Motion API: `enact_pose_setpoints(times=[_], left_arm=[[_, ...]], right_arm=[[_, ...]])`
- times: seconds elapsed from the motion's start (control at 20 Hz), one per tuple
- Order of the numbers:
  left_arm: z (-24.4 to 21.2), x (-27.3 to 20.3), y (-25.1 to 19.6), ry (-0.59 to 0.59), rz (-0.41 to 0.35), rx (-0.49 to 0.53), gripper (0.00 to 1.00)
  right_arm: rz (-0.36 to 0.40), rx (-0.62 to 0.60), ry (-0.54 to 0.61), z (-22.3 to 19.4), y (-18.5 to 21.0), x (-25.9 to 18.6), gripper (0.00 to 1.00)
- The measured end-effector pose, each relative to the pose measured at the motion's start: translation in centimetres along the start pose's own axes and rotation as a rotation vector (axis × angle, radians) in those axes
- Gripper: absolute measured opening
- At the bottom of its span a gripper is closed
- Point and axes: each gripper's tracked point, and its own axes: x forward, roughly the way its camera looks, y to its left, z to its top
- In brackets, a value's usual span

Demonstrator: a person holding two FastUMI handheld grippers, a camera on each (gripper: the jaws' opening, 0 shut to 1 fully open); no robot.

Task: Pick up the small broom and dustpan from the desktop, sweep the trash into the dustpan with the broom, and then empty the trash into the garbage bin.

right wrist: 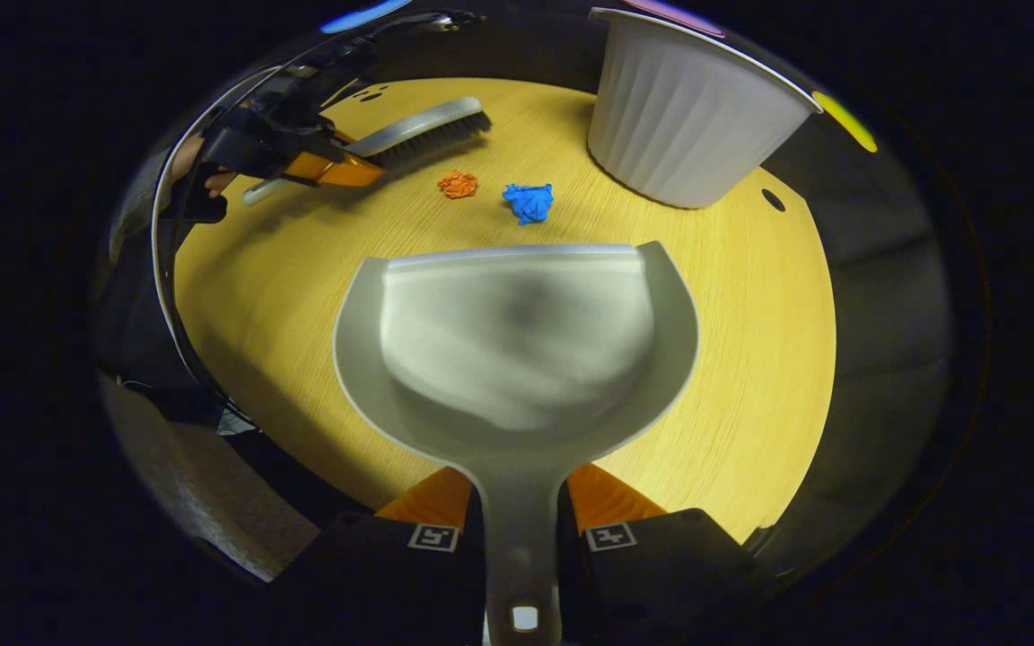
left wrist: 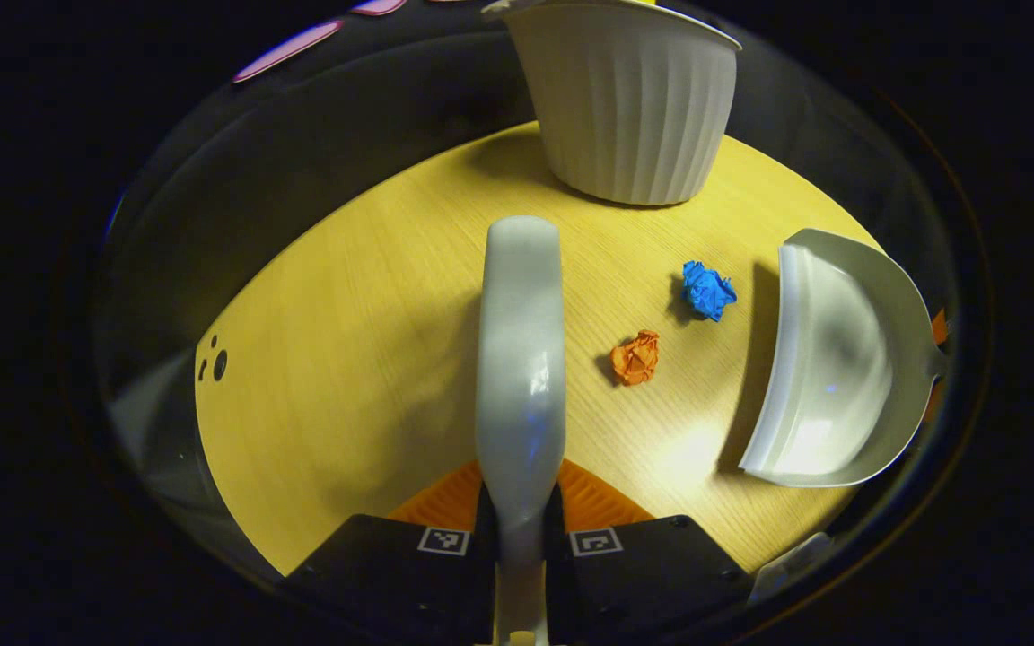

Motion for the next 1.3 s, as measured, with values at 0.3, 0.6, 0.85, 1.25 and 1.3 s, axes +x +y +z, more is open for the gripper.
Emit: enact_pose_setpoints(times=[0.3, 0.6, 0.85, 1.25, 1.3], left_arm=[[1.7, 1.7, -2.4, 0.026, -0.069, 0.093, 0.26], [2.4, 0.8, -7.3, 0.030, -0.234, 0.156, 0.26], [1.9, -0.7, -11.4, 0.040, -0.363, 0.221, 0.26], [0.6, -4.4, -14.7, 0.046, -0.471, 0.137, 0.24], [0.8, -5.0, -14.1, 0.021, -0.452, 0.117, 0.26]], right_arm=[[0.015, -0.026, 0.015, 0.3, -0.8, 1.6, 0.36], [0.058, -0.006, 0.003, 0.7, -0.7, 2.3, 0.36], [0.063, -0.011, -0.024, 1.0, -0.7, 2.8, 0.36], [0.050, 0.020, -0.120, 1.1, -0.6, 3.9, 0.40], [0.046, 0.037, -0.123, 1.0, -0.7, 3.8, 0.40]])
